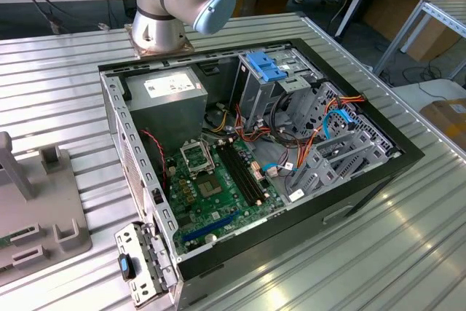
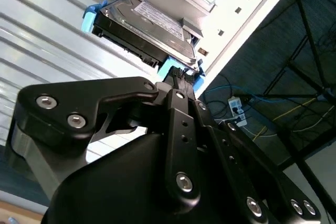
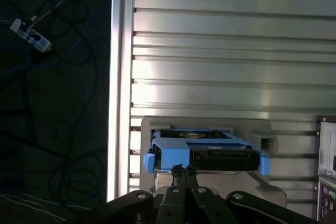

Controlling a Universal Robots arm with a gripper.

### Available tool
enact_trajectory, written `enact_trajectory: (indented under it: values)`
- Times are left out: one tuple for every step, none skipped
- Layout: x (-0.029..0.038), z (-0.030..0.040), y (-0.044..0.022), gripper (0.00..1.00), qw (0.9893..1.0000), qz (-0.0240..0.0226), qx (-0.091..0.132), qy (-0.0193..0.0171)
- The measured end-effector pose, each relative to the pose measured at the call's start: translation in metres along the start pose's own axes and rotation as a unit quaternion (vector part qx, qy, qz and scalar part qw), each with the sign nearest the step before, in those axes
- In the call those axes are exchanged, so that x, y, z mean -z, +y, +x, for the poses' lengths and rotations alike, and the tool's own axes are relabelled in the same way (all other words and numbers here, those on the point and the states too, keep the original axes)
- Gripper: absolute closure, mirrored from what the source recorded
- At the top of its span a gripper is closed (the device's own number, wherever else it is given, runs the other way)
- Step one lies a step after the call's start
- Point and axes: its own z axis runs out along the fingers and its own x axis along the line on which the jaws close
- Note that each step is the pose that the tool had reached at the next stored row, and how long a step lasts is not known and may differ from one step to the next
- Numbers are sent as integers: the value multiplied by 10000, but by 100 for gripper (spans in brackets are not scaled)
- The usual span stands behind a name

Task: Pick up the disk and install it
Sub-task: 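Pick up the disk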

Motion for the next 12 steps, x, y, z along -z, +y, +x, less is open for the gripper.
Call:
enact_trajectory:
  values:
    - [-1,0,0,89,10000,-1,70,0]
    - [-1,0,0,89,9998,-3,187,1]
    - [-2,0,0,89,9996,-5,269,1]
    - [-3,0,0,89,9993,-7,370,2]
    - [-4,0,0,89,9986,-9,526,2]
    - [-4,0,0,89,9979,-11,644,3]
    - [-5,0,0,89,9973,-11,733,4]
    - [-5,0,0,89,9965,-12,841,4]
    - [-5,0,0,89,9964,-12,849,5]
    - [-5,0,0,89,9964,-12,849,4]
    - [-5,0,0,89,9964,-12,849,4]
    - [-5,0,0,89,9964,-12,849,5]
